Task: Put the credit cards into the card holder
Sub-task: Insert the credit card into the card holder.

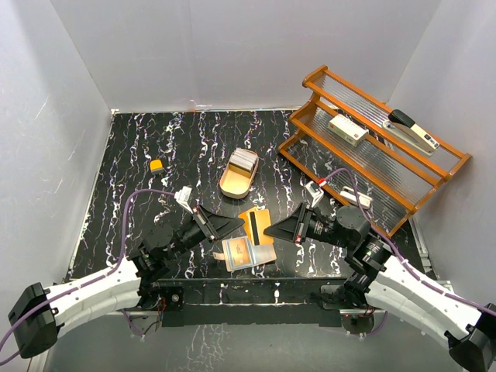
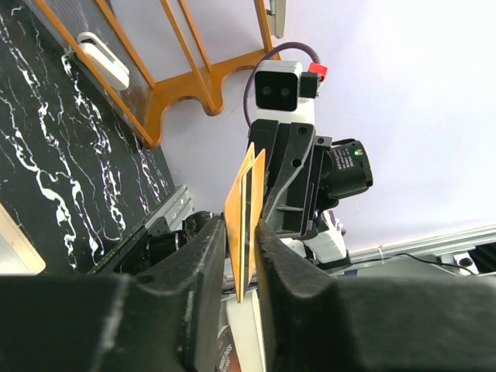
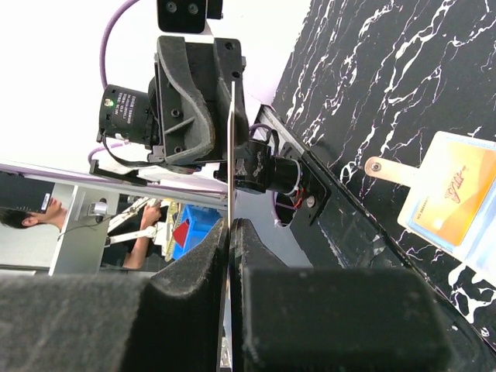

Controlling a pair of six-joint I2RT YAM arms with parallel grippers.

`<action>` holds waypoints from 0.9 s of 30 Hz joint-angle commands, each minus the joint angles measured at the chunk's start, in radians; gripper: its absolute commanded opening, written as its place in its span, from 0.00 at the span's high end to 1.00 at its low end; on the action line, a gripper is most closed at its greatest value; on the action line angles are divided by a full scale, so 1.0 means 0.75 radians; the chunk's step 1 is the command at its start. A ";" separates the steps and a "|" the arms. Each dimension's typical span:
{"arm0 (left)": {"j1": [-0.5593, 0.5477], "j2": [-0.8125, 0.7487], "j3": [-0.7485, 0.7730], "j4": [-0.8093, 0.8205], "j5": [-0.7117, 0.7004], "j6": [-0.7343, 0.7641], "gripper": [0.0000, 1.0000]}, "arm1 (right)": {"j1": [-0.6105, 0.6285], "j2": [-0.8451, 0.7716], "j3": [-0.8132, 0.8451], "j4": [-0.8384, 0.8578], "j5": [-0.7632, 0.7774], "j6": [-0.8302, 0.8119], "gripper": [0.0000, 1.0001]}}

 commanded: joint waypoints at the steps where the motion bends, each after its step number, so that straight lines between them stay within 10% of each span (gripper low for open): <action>1: 0.002 0.016 0.040 0.144 0.009 -0.020 0.86 | -0.005 -0.005 0.000 0.089 -0.029 0.010 1.00; 4: 0.002 0.018 0.050 0.130 0.010 -0.010 1.00 | -0.005 -0.016 -0.002 0.075 -0.020 0.007 1.00; 27: 0.004 -0.240 0.393 -1.031 -0.365 0.315 1.00 | -0.005 -0.021 0.080 -0.334 0.158 -0.238 1.00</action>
